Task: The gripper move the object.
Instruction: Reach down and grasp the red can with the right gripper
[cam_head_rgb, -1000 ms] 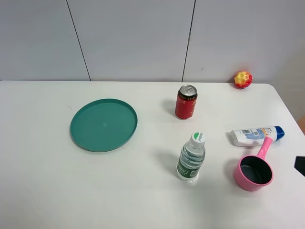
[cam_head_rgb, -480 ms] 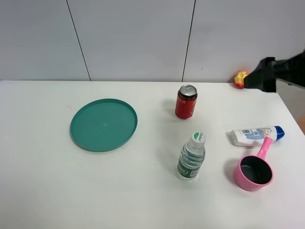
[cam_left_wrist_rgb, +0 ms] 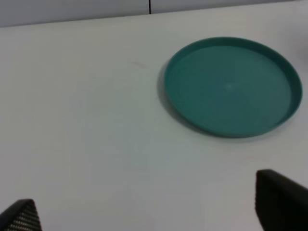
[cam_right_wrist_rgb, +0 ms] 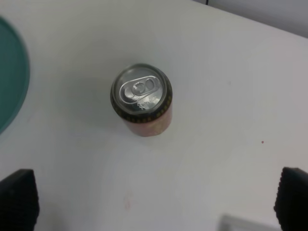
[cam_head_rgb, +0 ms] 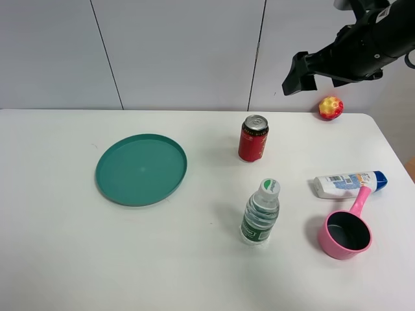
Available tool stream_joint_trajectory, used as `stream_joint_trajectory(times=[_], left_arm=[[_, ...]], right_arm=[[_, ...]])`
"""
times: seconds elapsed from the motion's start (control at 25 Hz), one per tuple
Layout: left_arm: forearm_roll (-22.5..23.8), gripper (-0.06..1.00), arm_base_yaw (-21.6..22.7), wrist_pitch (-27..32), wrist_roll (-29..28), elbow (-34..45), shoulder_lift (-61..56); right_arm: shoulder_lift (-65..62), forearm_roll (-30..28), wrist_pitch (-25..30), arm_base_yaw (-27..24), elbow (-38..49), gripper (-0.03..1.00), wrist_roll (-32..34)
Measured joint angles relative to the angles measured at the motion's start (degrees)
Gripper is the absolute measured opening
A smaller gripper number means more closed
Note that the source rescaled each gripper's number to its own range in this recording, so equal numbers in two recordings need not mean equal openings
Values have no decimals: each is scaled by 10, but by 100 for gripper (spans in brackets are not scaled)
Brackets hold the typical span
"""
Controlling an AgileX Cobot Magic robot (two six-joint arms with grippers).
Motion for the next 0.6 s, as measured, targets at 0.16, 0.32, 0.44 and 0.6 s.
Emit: stream_joint_trajectory(times=[0.16, 0.32, 0.44, 0.6], left_arm=[[0, 100, 0, 0, 0, 0, 0], [0, 100, 0, 0, 0, 0, 0], [0, 100, 0, 0, 0, 0, 0], [0, 100, 0, 0, 0, 0, 0]], right_arm=[[-1, -8, -37, 1, 50, 100, 0], [-8, -9, -91, 1, 133, 100, 2], [-17, -9, -135, 1, 188, 100, 5], [-20, -10, -213, 1, 244, 100, 5]])
